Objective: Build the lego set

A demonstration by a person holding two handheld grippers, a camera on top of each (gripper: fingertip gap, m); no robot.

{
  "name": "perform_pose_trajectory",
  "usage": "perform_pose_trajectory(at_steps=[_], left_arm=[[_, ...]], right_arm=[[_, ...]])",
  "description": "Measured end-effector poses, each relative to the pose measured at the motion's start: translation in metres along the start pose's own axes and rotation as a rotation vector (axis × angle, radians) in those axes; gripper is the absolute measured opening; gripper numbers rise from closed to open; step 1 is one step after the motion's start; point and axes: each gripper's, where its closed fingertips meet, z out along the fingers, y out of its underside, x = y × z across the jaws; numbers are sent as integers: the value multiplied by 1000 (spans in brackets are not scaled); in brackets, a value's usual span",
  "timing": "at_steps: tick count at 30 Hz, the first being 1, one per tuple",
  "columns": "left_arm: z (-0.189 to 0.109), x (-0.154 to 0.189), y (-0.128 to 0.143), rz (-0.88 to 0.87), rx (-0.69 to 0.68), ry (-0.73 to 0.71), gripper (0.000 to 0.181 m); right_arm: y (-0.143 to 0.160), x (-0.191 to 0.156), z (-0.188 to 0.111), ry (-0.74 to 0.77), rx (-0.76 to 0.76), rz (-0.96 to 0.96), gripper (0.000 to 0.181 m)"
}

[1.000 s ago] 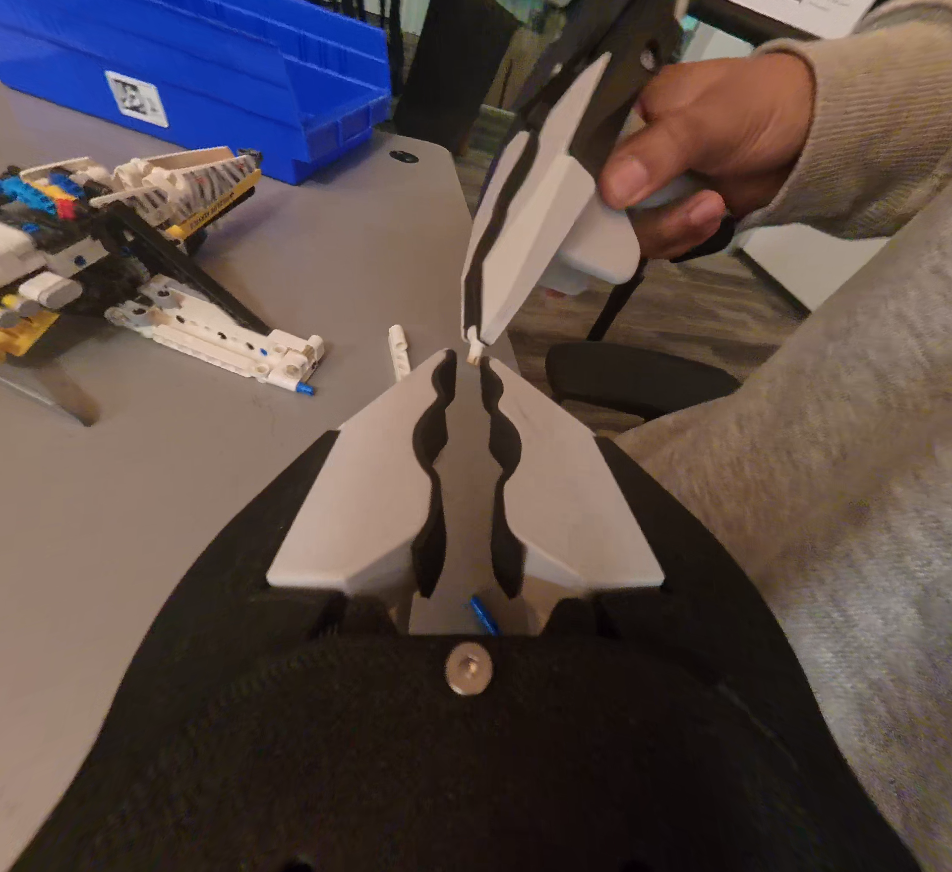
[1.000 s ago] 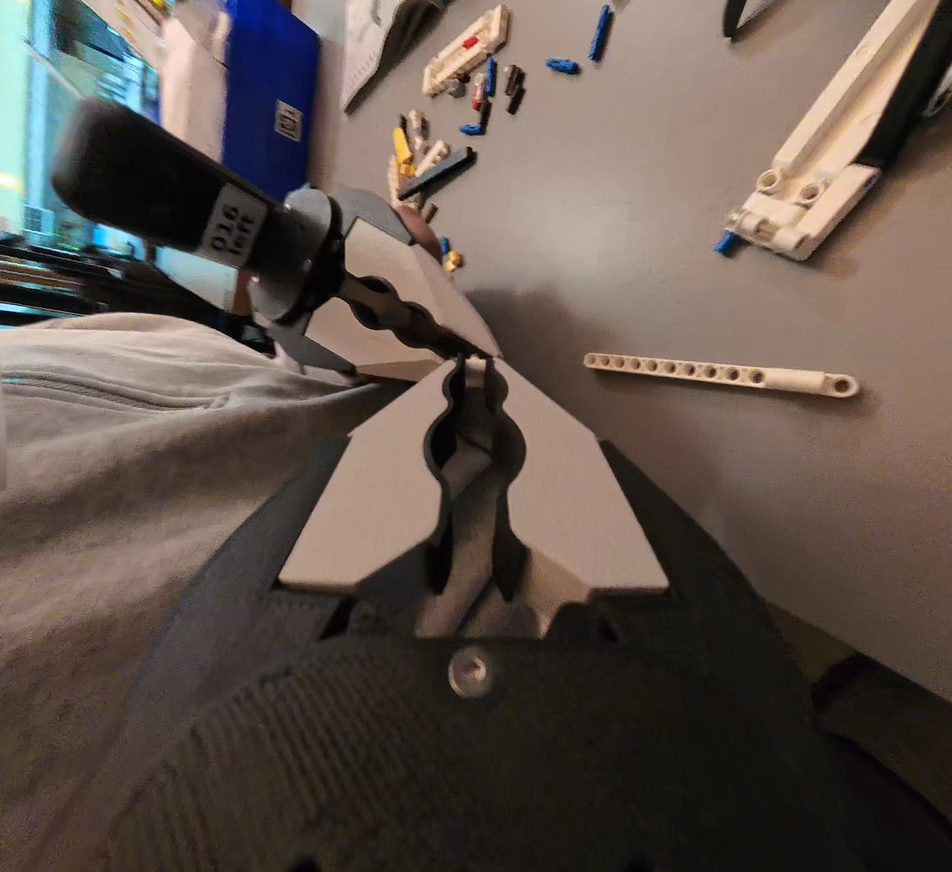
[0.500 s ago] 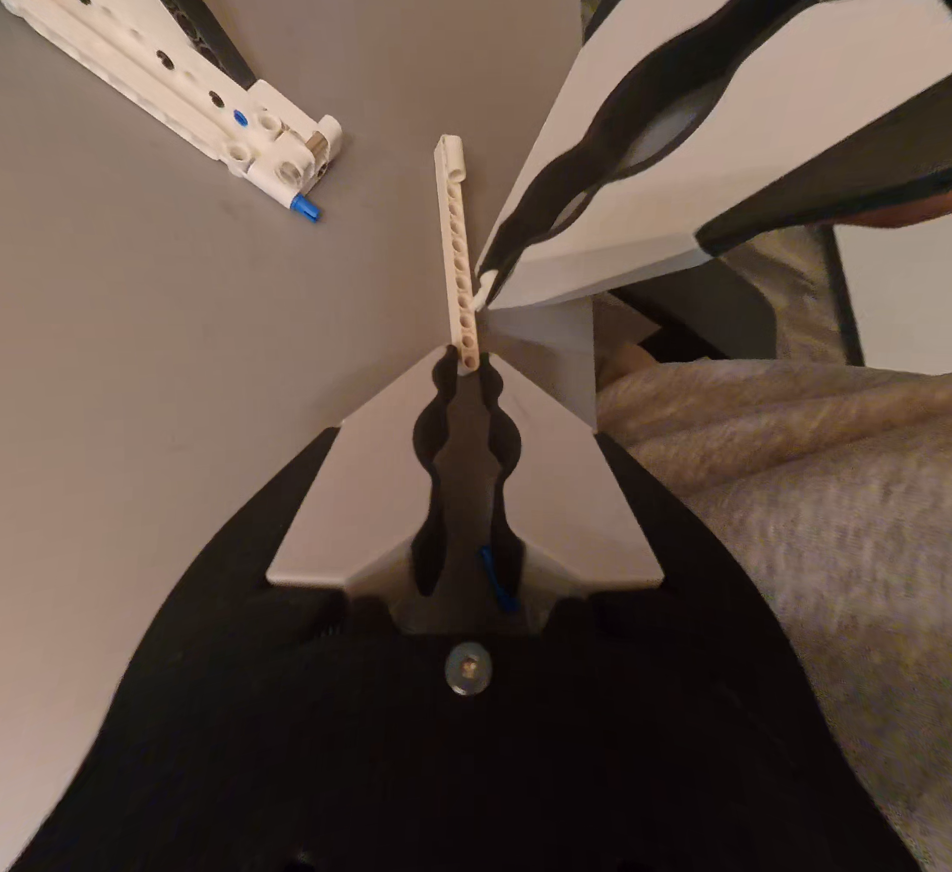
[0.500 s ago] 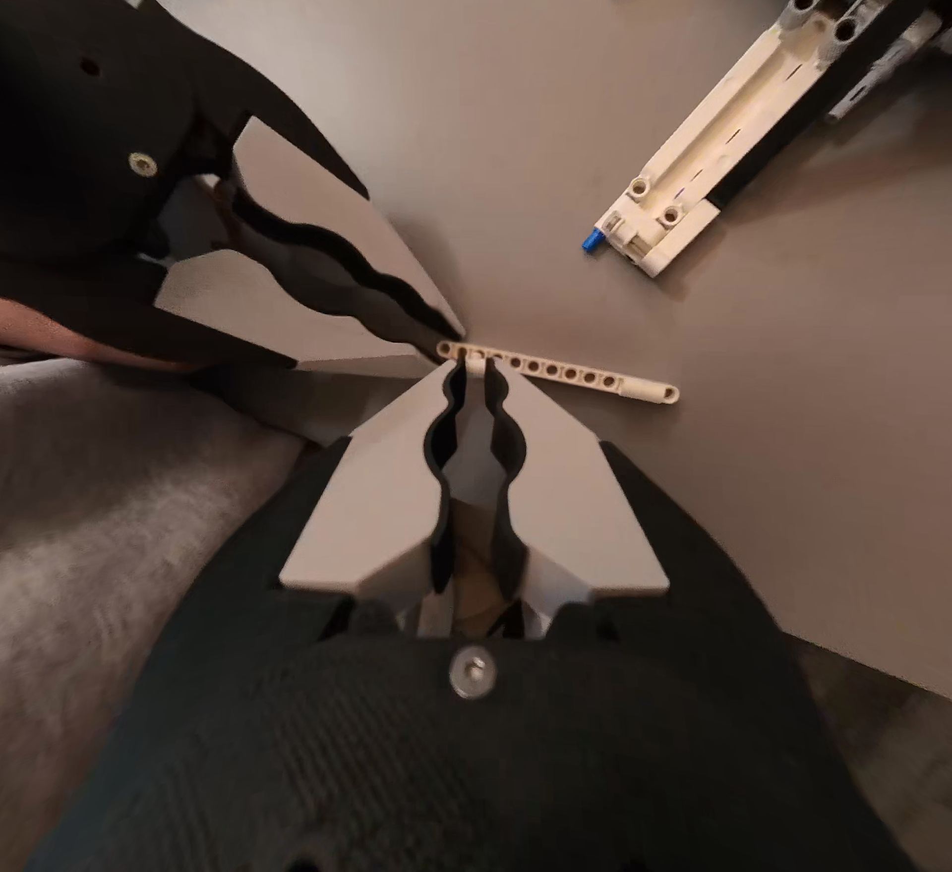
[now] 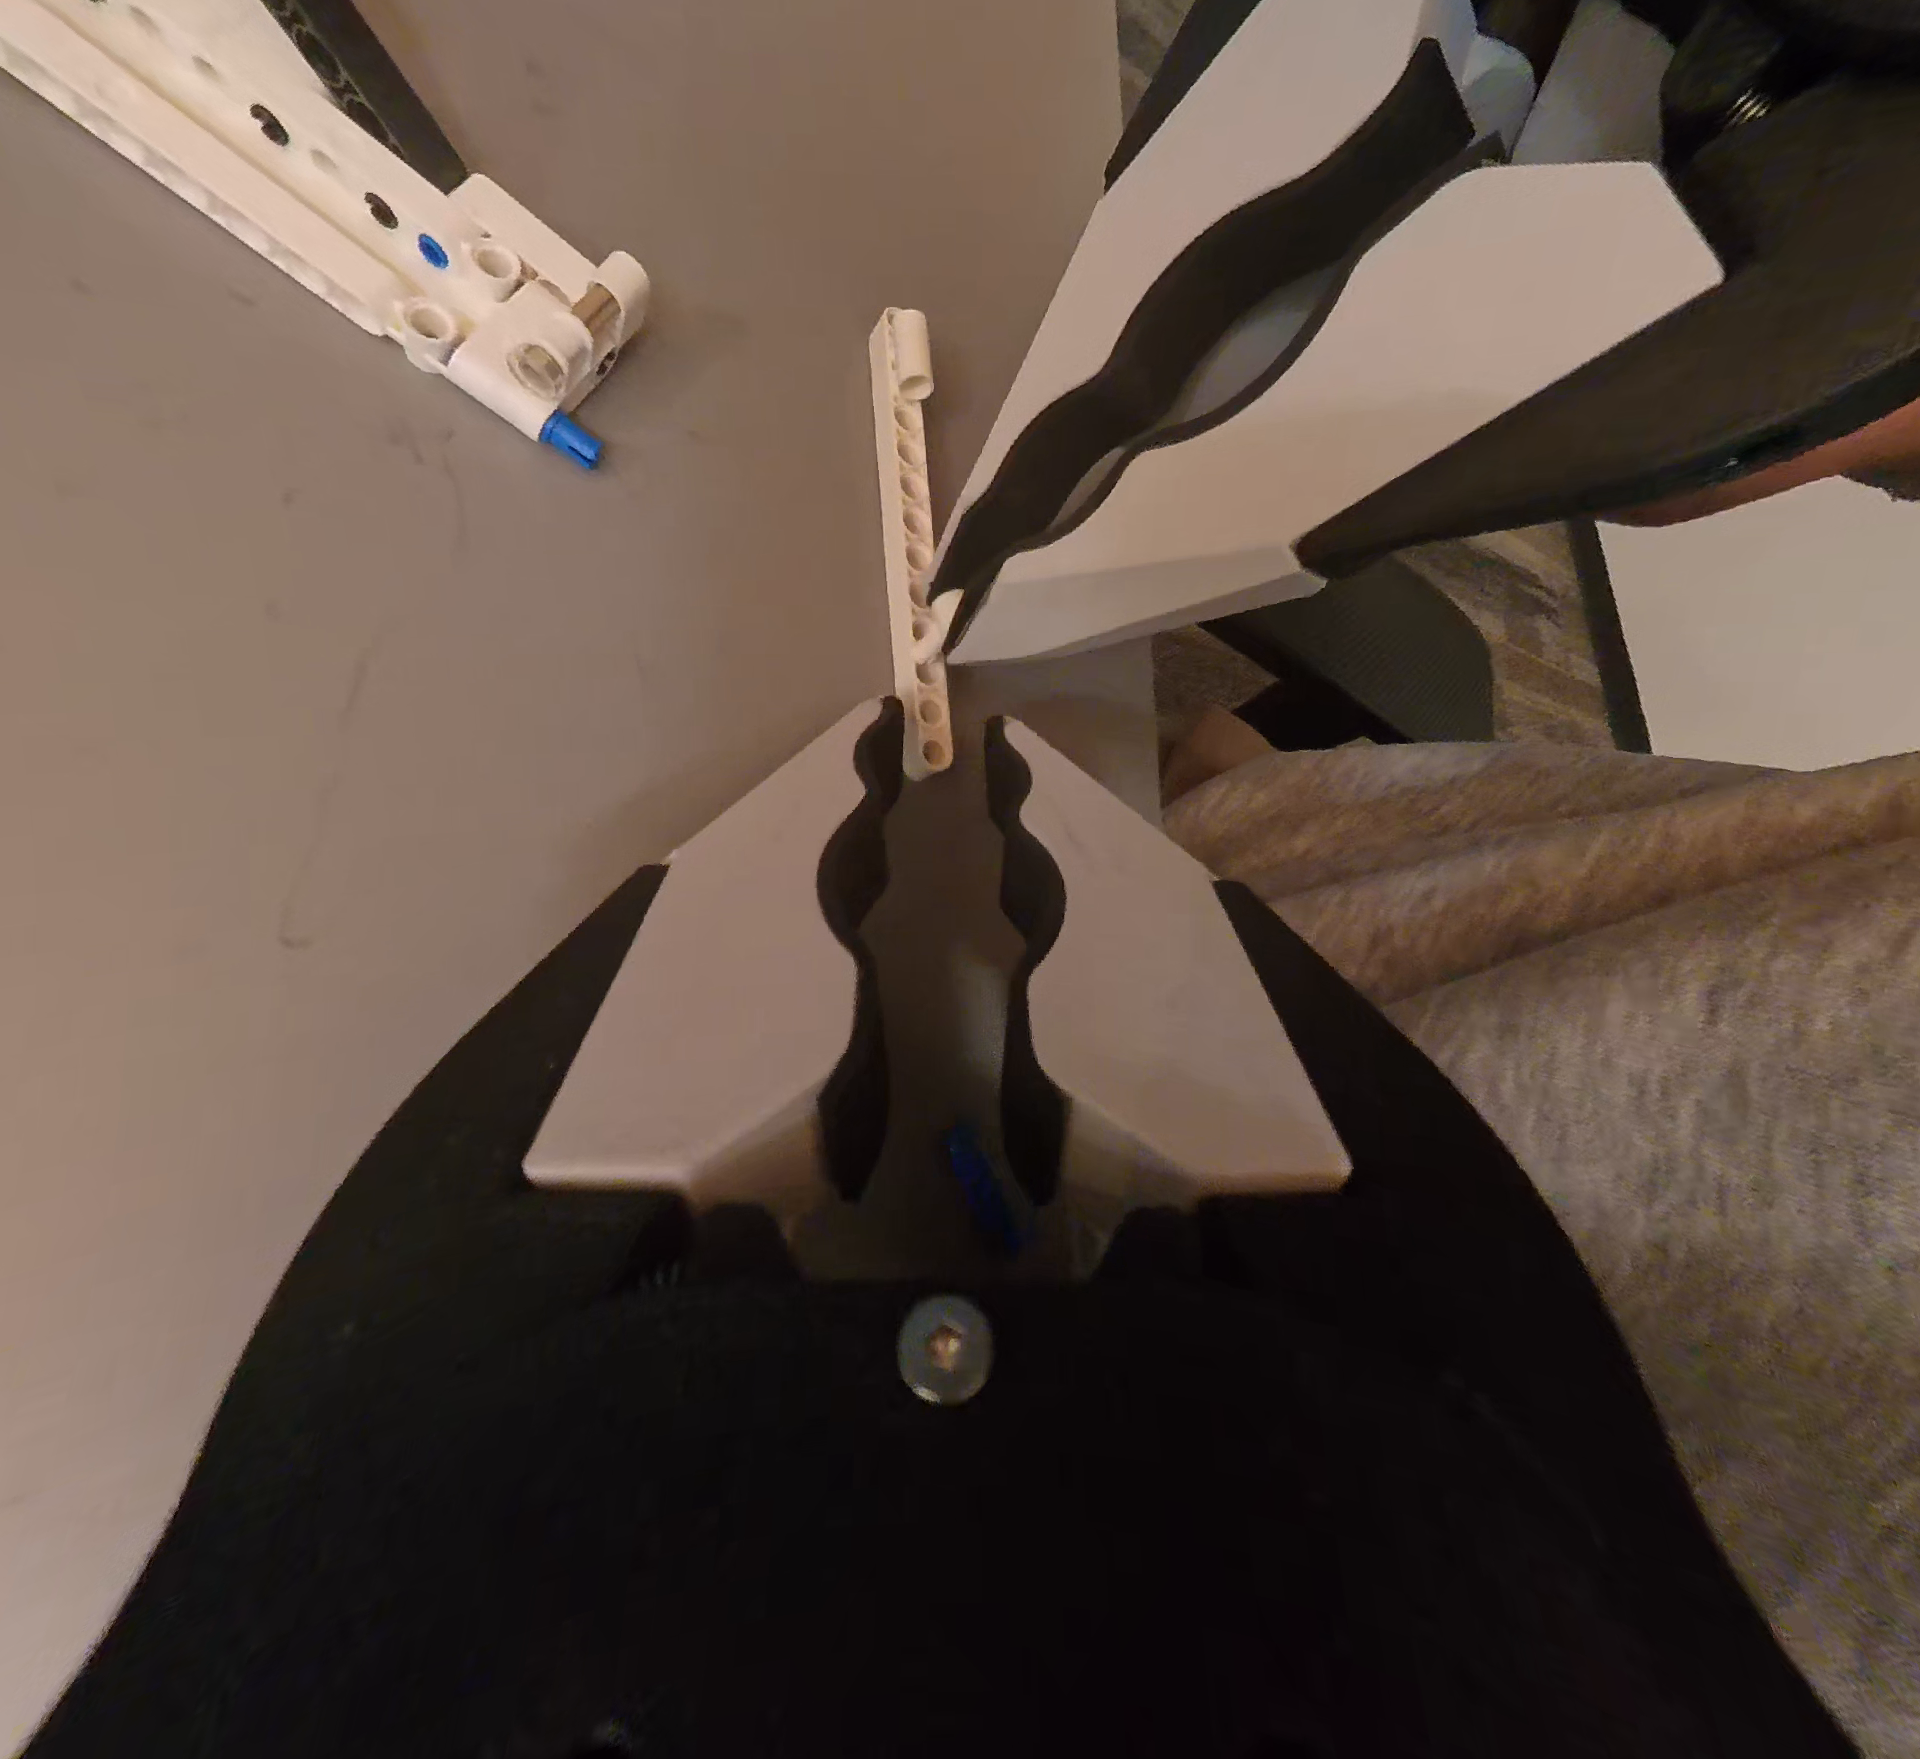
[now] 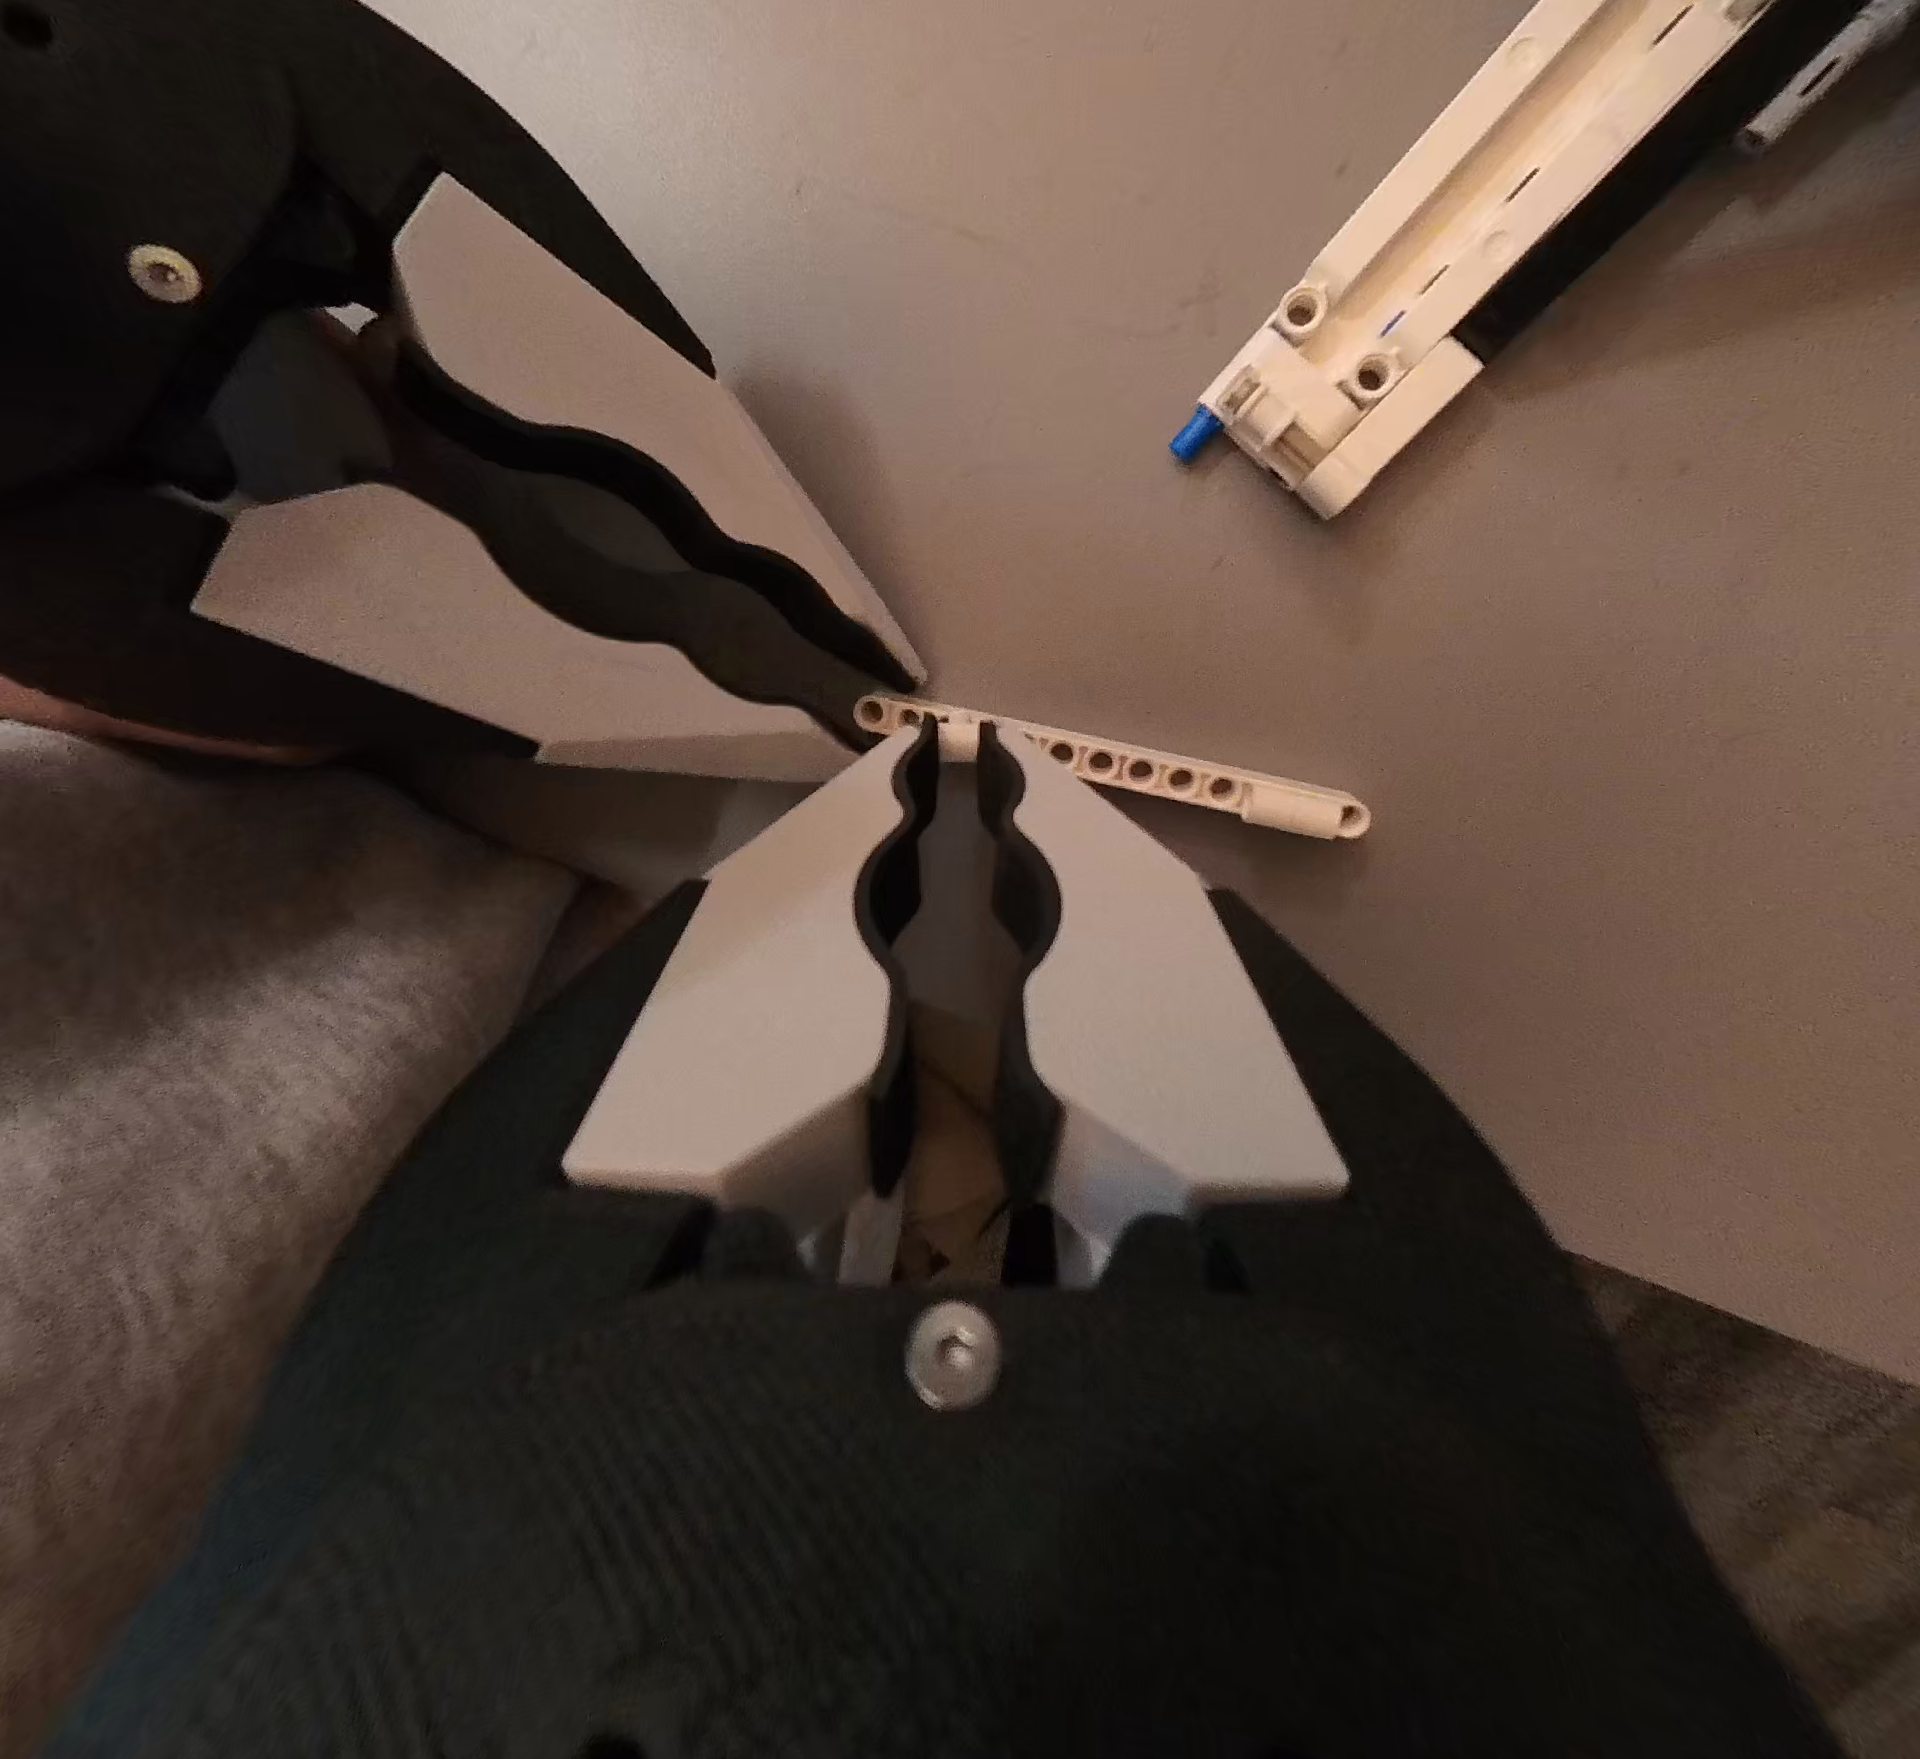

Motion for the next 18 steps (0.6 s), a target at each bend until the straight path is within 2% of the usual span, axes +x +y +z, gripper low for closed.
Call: perform_pose_trajectory(at_steps=[6, 18], left_arm=[[3, 0, 1, -2, -15, -5, 7], [3, 0, 1, -16, -8, -11, 6]], right_arm=[[2, -3, 1, -13, -4, 10, 6], [6, -3, -1, 11, -19, 32, 6]])
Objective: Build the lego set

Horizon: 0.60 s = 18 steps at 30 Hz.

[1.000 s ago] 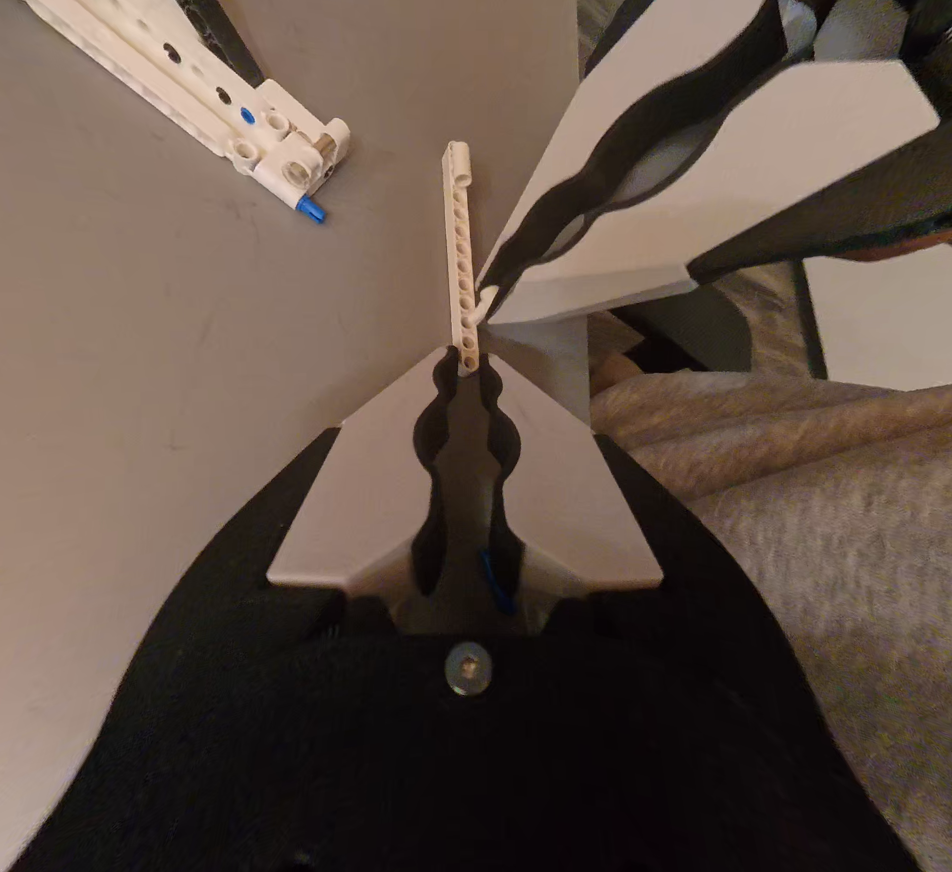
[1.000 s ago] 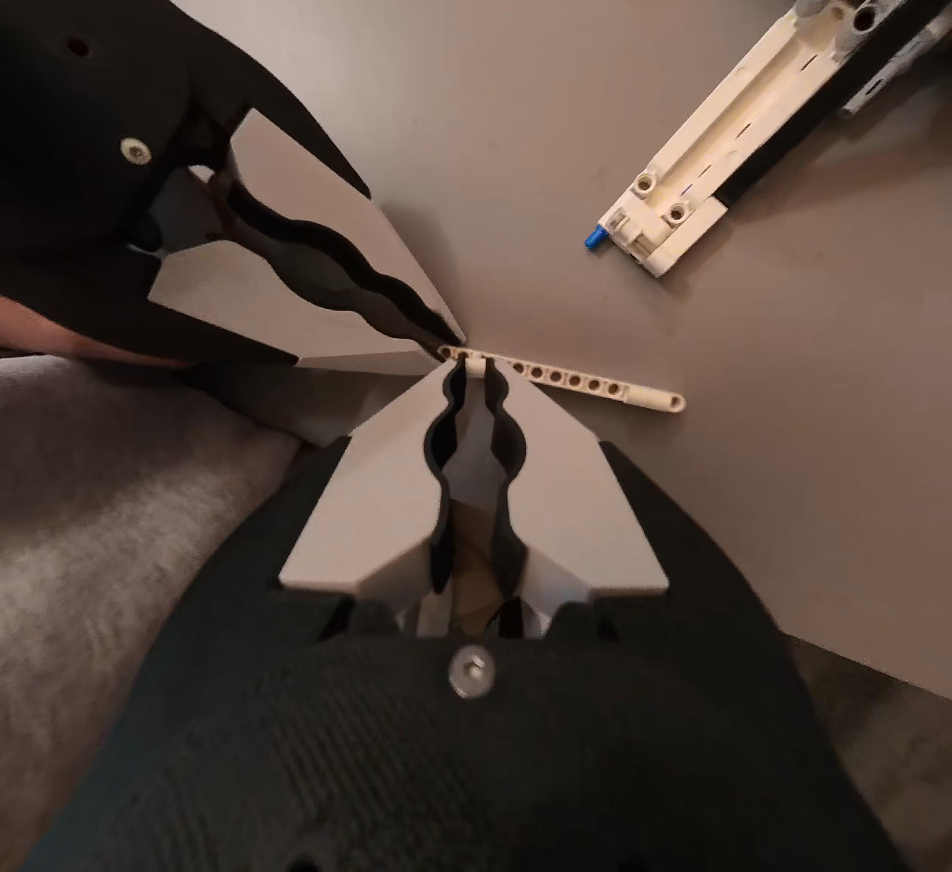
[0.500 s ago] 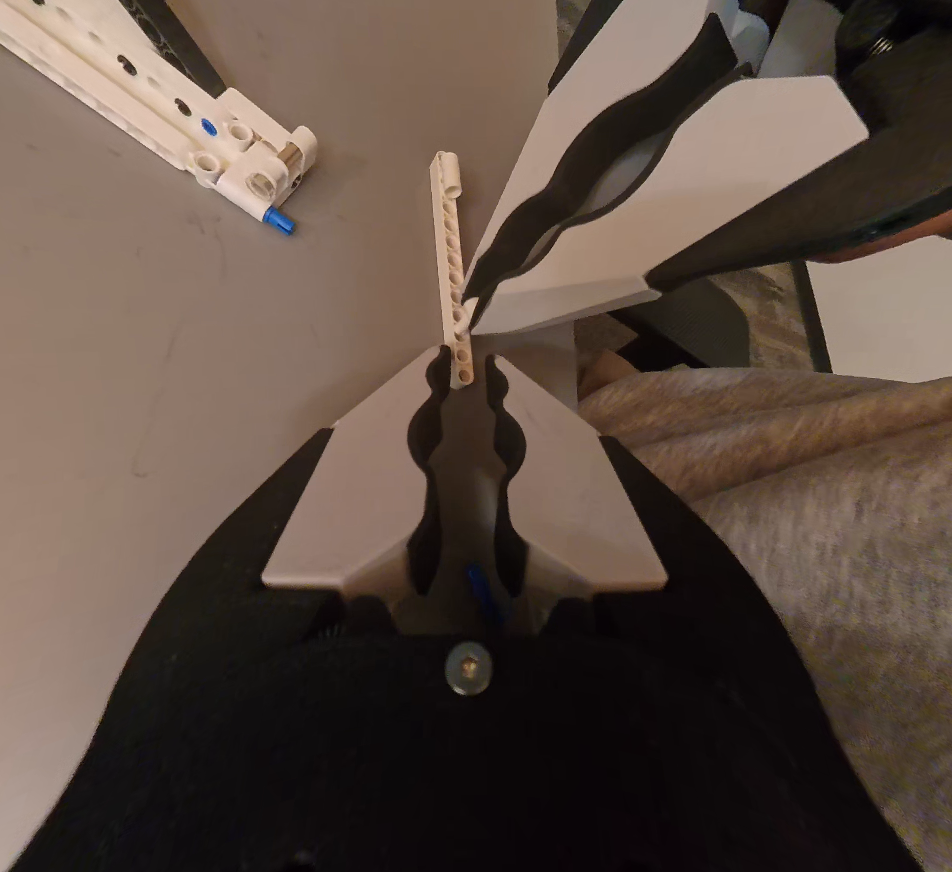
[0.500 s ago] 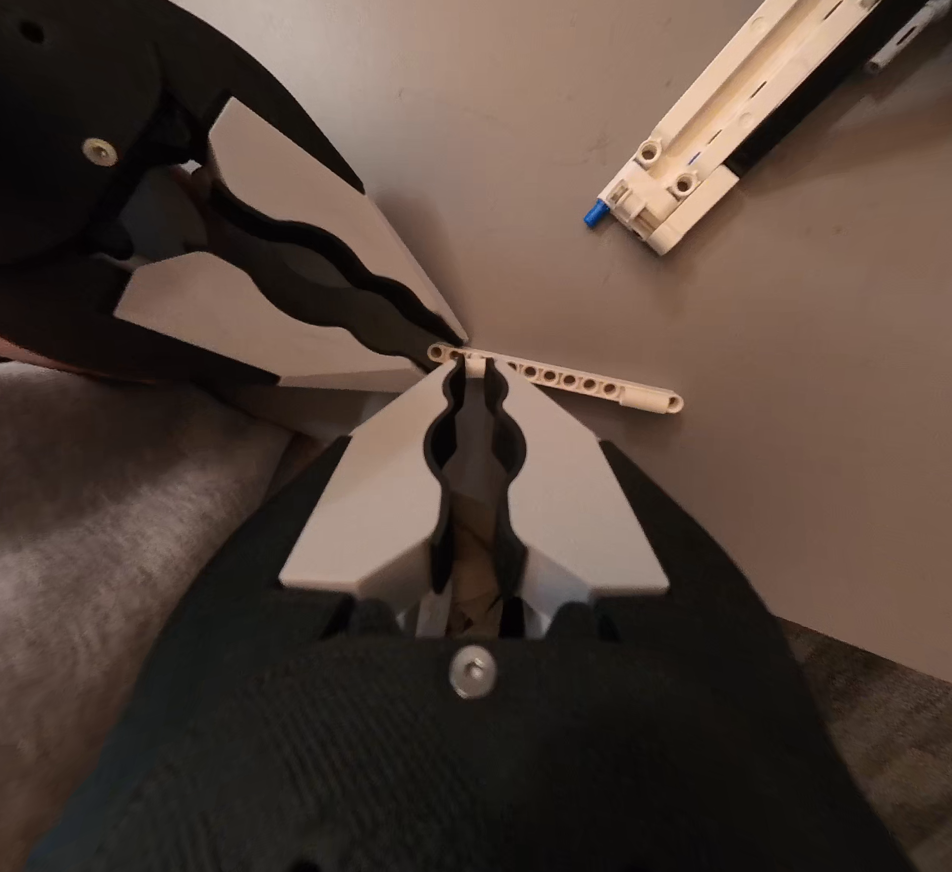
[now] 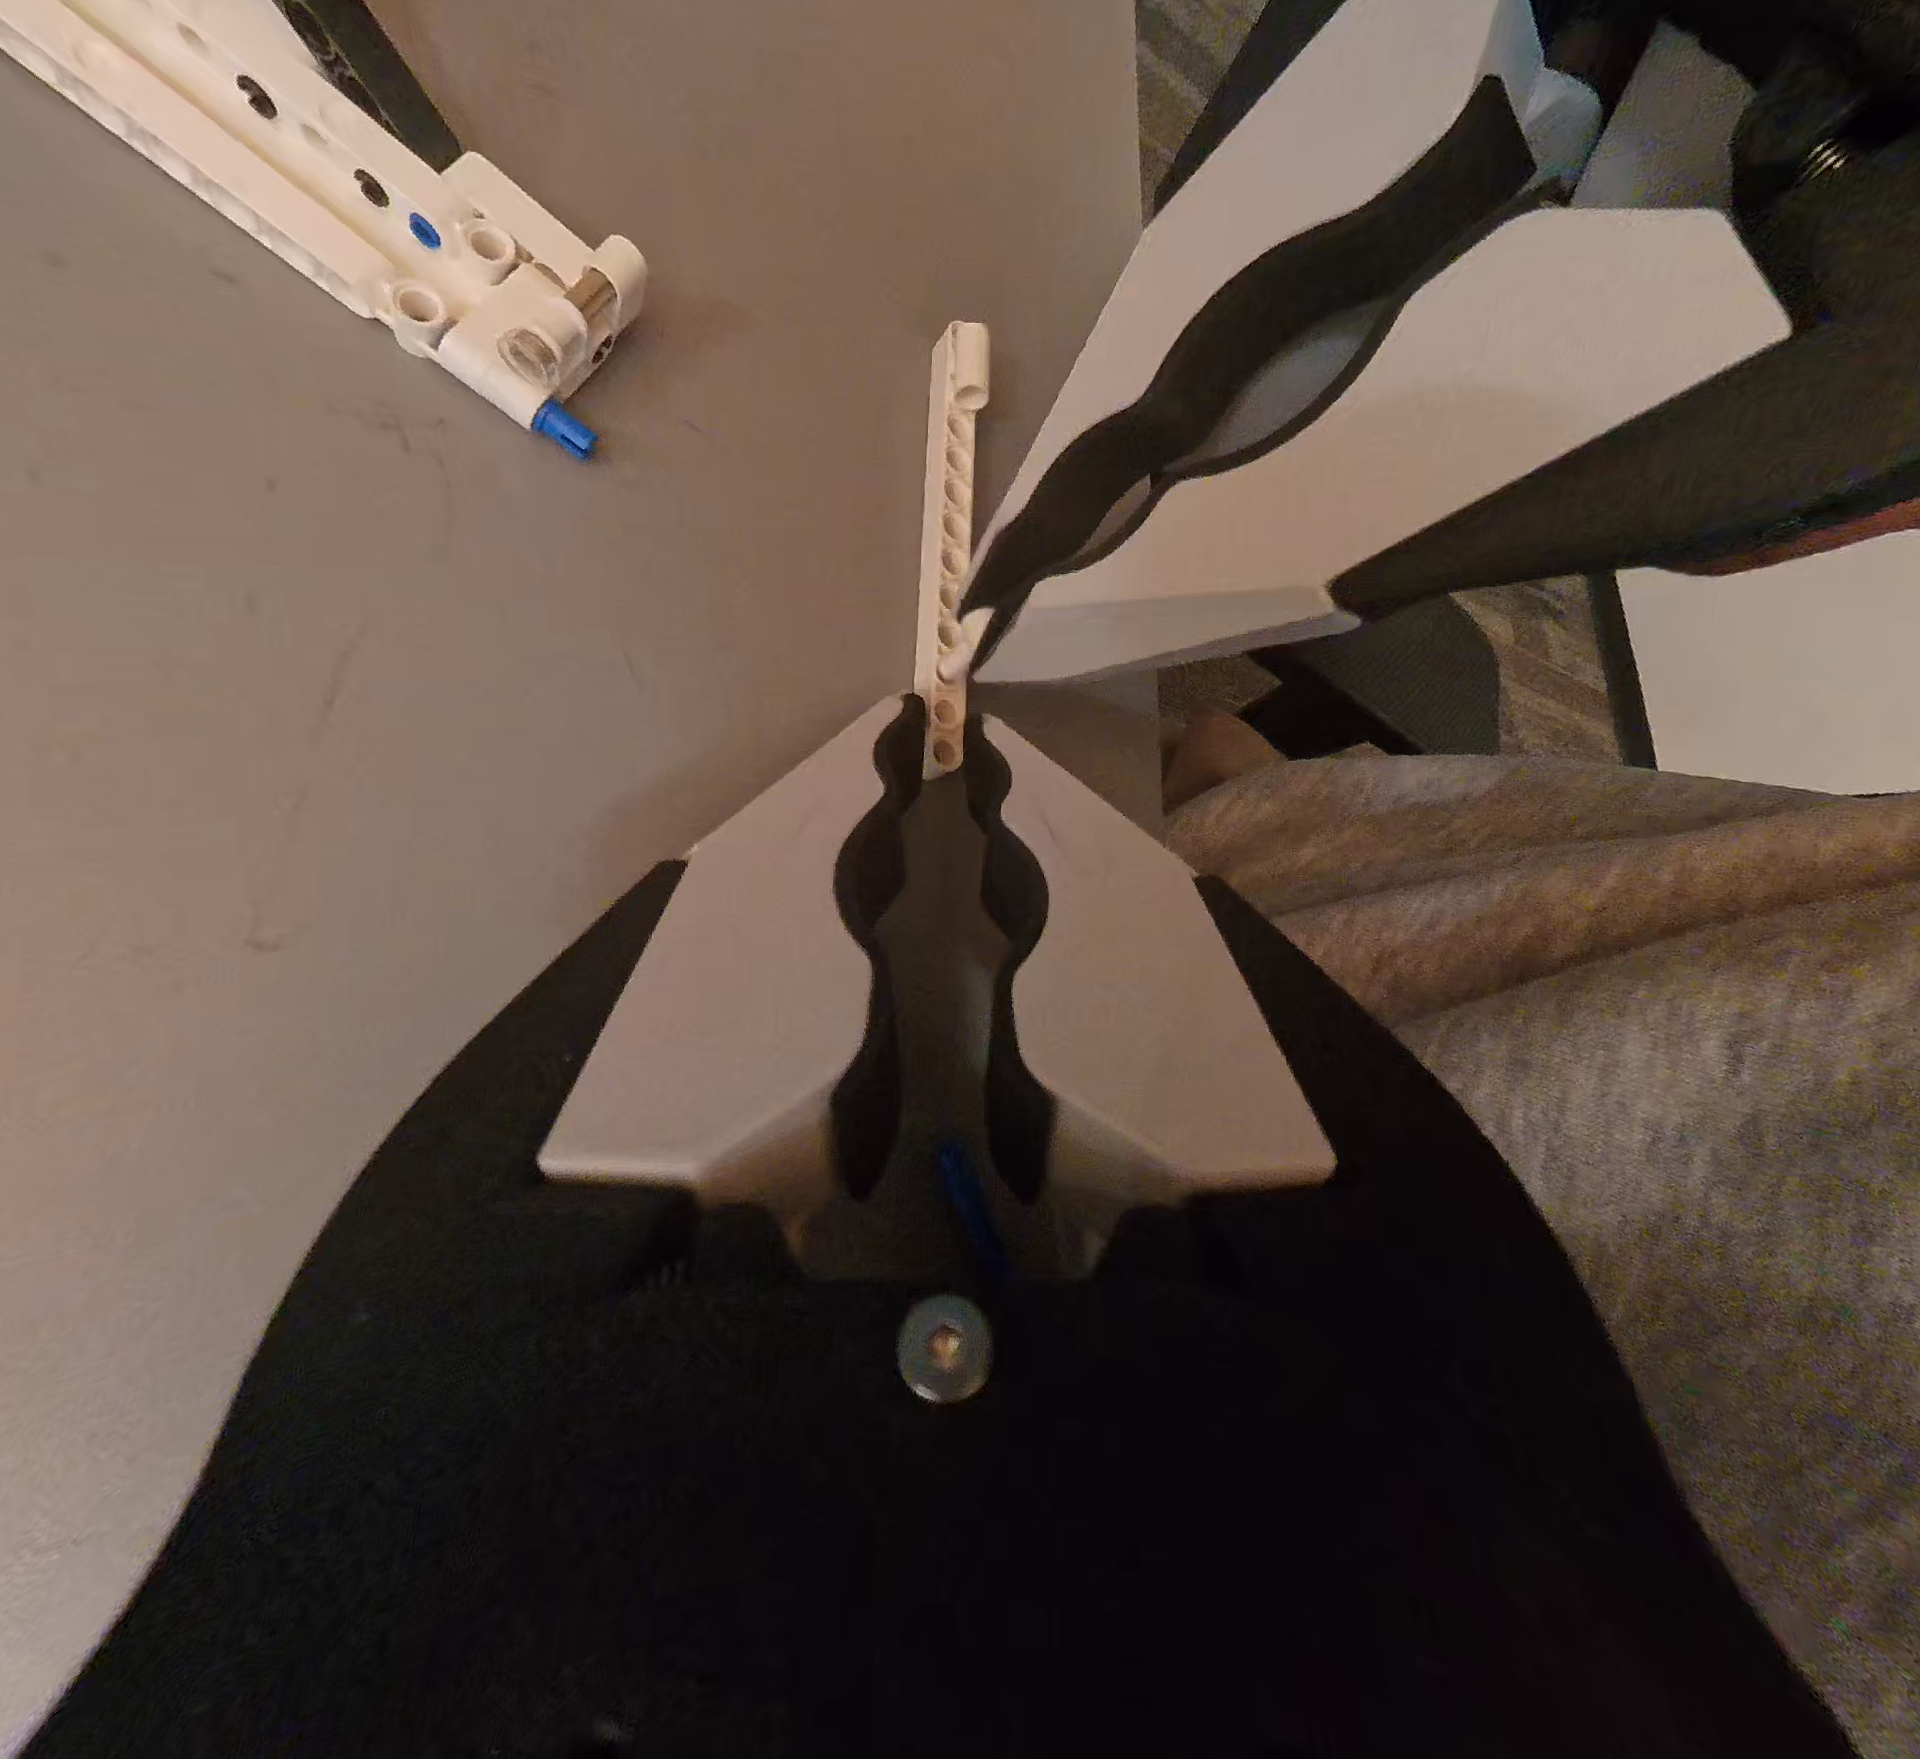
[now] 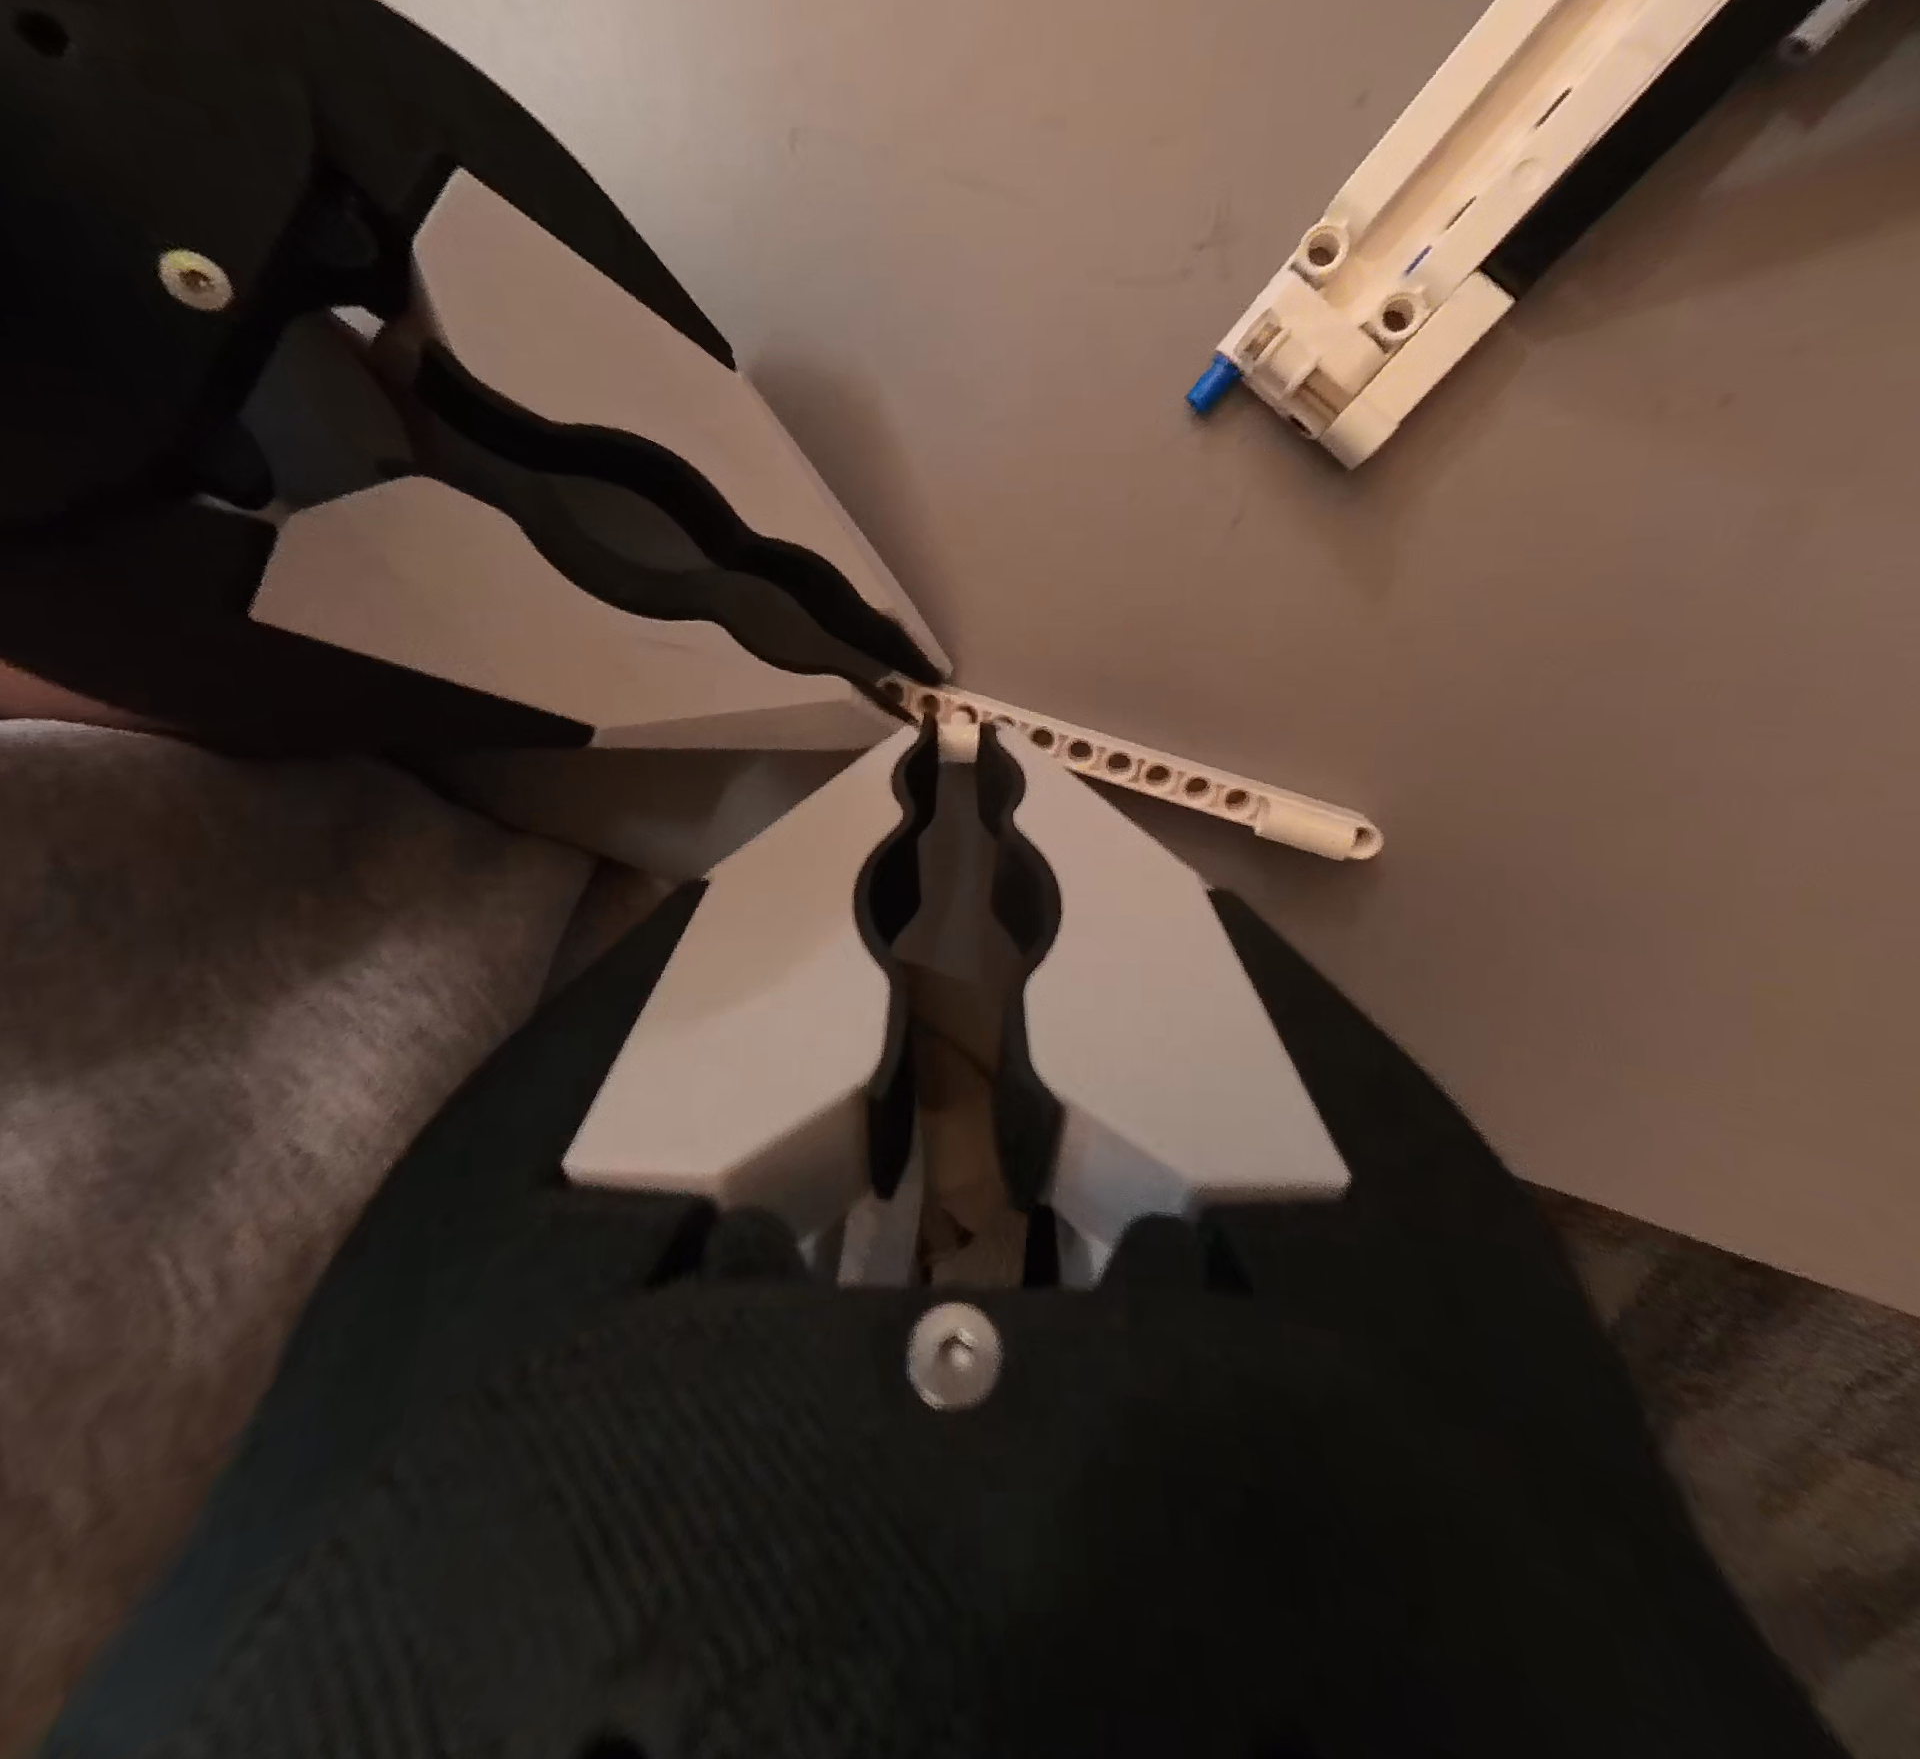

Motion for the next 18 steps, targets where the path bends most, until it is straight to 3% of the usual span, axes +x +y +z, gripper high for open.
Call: perform_pose_trajectory(at_steps=[18], left_arm=[[1, 1, 1, -16, 0, 7, 7]], right_arm=[[2, 1, 1, 46, -28, 29, 6]])
